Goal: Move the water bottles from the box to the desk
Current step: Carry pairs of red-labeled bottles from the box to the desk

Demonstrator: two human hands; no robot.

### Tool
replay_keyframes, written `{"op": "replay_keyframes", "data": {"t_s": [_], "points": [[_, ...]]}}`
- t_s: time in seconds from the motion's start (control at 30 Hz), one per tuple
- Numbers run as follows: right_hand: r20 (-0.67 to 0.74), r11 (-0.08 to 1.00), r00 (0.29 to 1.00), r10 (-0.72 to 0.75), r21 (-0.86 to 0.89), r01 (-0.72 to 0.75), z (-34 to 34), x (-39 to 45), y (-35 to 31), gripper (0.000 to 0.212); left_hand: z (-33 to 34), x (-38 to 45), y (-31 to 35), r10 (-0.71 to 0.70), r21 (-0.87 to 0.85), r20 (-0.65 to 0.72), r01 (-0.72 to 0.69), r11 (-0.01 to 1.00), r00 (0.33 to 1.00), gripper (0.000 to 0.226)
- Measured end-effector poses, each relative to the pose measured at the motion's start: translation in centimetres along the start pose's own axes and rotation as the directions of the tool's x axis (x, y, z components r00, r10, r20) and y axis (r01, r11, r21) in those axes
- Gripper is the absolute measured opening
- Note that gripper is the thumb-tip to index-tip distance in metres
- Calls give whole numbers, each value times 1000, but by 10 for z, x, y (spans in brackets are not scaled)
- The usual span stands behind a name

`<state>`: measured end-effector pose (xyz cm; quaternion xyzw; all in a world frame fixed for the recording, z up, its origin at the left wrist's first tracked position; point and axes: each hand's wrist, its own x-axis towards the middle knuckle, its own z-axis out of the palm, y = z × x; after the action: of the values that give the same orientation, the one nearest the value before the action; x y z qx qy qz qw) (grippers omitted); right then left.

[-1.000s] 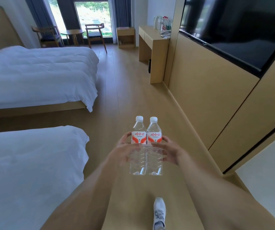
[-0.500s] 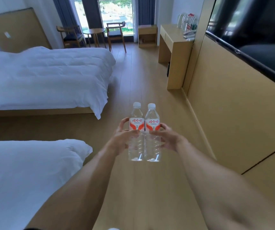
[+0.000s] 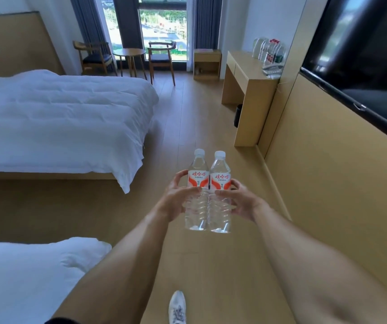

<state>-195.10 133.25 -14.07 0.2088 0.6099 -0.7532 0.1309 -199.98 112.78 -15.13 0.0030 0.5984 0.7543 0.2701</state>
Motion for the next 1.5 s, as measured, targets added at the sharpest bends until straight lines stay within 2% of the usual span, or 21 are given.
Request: {"op": "replay_keyframes", "data": {"t_s": [0.13,0.47,0.77,1.07,1.27,1.5], "points": [[-44,1000,999,25,-6,-25,8,65,-44,61,-21,80,32,-15,-17,31,15,1000,999,74],[-82,1000,997,5,16,-3,14,209,-128,62,-60,236,100,-25,1,96,25,1000,995,77],[-19,1000,1000,15,1,-15,-2,345,-178,61,-74,358,139,-28,48,9,28,998,1000,85],[88,1000,996,27,-12,-26,-30,497,-275,62,-73,509,202,-1,33,-105,4,999,994,76],[98,998,995,18,-59,-13,-48,570,-335,54,-69,596,237,25,16,-113,-23,1000,993,75],[65,997,998,13,-70,-9,-58,659,-380,65,-83,699,264,24,13,-83,-23,1000,996,78]]}}
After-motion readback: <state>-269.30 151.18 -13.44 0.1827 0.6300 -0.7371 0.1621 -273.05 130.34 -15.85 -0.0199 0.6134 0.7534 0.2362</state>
